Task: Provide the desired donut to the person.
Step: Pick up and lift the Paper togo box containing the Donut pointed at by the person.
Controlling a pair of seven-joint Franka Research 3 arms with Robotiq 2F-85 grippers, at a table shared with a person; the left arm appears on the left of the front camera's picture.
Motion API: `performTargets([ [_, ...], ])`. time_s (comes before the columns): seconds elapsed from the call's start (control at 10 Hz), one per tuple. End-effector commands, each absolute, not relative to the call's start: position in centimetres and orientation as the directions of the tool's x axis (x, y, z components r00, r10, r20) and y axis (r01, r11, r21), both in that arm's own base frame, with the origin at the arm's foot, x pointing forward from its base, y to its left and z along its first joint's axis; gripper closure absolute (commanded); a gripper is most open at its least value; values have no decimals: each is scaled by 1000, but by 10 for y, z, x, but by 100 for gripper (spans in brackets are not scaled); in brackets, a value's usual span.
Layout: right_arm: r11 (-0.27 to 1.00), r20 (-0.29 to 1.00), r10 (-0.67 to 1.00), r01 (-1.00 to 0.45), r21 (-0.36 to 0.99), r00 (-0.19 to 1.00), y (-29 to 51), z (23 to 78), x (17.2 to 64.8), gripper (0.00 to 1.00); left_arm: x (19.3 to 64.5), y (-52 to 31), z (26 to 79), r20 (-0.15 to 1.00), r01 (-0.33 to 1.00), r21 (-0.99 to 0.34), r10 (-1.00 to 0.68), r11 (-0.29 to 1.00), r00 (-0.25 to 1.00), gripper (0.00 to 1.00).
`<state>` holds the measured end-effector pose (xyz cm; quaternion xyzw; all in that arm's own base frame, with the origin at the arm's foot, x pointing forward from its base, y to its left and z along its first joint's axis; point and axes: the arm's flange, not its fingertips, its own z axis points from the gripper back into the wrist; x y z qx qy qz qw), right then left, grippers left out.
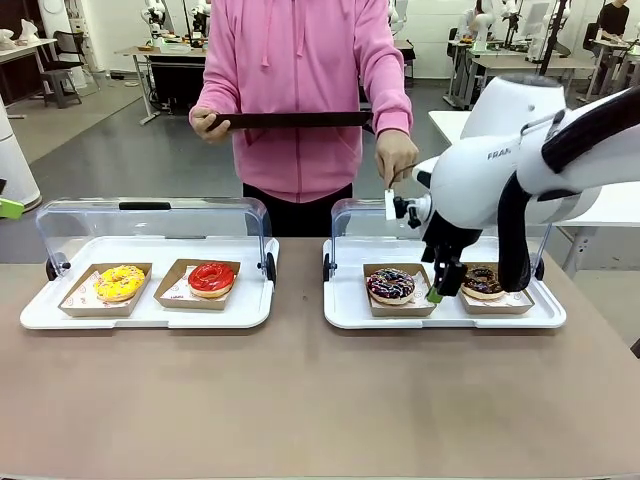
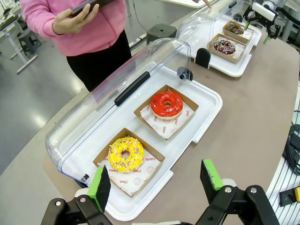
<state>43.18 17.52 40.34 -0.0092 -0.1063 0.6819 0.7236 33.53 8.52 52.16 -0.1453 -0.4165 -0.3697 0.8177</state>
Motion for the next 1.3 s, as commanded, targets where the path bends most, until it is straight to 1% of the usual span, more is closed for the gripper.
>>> performTargets([
  [0.0, 56, 130, 991, -979, -196, 30, 167, 377, 441, 0, 336, 86, 521, 794, 726, 62, -475, 685, 380, 0],
  [0.1, 61, 137, 990, -983, -175, 36, 163, 361, 444, 0, 336, 86, 521, 794, 726, 62, -475, 685, 380, 0],
  [0.3, 31, 137, 991, -988, -154, 10, 163, 345, 450, 0, 336, 86, 521, 794, 726, 62, -475, 685, 380, 0],
  [0.6, 11, 149, 989, -992, -128, -8, 165, 343, 457, 0, 336, 86, 521, 794, 726, 62, -475, 685, 380, 0],
  [0.8, 29, 143, 990, -994, -105, 14, 168, 341, 463, 0, 336, 86, 521, 794, 726, 62, -475, 685, 380, 0],
  [1.0, 30, 146, 989, -993, -113, 14, 168, 337, 470, 0, 336, 86, 521, 794, 726, 62, -475, 685, 380, 0],
  [1.1, 30, 126, 992, -990, -141, 12, 167, 333, 472, 6, 336, 86, 521, 794, 726, 62, -475, 685, 380, 0],
  [1.2, 22, 133, 991, -991, -130, 5, 168, 329, 474, 59, 336, 86, 521, 794, 726, 62, -475, 685, 380, 0],
])
